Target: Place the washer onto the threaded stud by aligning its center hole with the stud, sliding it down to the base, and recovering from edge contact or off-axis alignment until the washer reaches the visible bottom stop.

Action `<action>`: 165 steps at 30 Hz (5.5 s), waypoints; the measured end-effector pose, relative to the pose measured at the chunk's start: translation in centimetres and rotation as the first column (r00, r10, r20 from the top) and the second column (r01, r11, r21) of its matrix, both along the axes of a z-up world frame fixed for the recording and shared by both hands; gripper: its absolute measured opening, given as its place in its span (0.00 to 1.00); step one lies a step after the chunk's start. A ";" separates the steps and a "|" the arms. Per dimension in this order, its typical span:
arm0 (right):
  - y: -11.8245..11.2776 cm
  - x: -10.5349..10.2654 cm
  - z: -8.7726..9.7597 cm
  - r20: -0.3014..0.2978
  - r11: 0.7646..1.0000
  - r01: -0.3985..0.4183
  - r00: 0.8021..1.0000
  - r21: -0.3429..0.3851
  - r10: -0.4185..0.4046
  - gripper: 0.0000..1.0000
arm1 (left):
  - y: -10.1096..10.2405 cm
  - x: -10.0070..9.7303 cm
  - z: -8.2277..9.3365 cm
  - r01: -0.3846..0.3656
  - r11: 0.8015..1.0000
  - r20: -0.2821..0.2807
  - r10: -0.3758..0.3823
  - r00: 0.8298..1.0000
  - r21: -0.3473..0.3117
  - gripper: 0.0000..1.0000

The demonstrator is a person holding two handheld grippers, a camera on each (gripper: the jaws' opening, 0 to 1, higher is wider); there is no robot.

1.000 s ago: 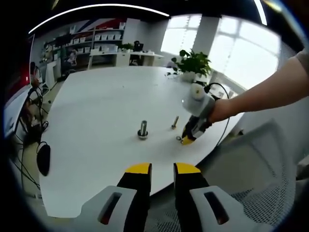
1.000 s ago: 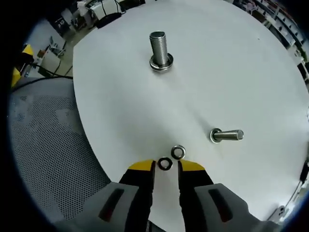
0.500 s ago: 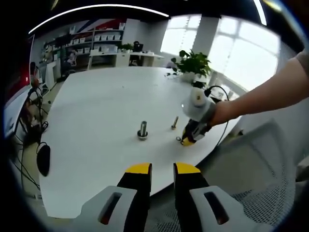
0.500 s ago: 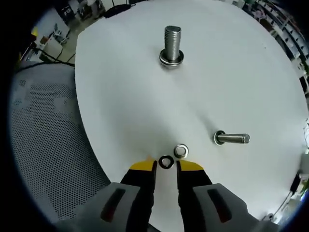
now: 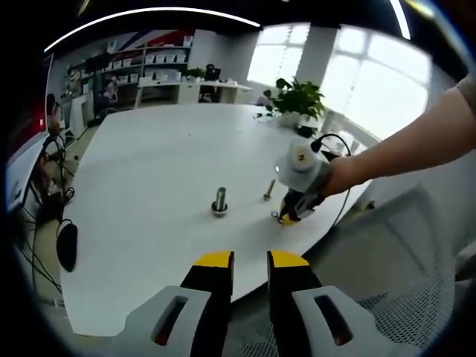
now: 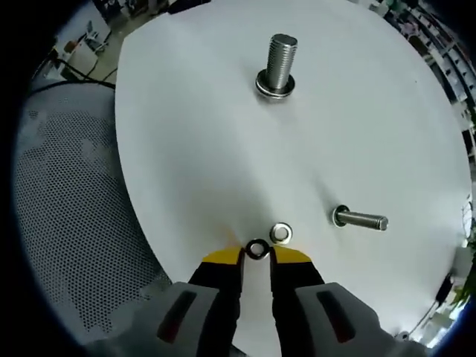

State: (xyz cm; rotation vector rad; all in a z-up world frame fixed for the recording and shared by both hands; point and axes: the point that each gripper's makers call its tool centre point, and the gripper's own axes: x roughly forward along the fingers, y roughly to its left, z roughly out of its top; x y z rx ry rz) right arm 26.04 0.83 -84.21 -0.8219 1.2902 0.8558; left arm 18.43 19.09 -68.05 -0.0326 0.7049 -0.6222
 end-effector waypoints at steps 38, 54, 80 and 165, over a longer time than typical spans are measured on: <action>-0.1 0.0 0.0 0.045 0.992 0.106 0.994 -0.064 -0.103 0.15 | 0.1 0.0 0.0 -0.004 1.000 0.000 0.004 1.000 0.002 0.15; -0.2 0.0 -0.1 0.051 0.989 0.126 0.991 -0.080 -0.123 0.15 | 0.1 0.1 0.0 -0.007 1.000 -0.001 0.007 1.000 0.002 0.15; -0.2 -0.1 0.1 0.073 0.988 0.155 0.985 -0.003 -0.154 0.15 | 0.3 0.1 0.0 -0.015 1.000 0.001 0.015 1.000 -0.002 0.15; -1.7 7.4 6.8 0.309 0.961 0.141 0.927 0.239 -0.213 0.14 | 0.1 0.0 -0.1 0.000 1.000 -0.001 0.000 1.000 0.005 0.14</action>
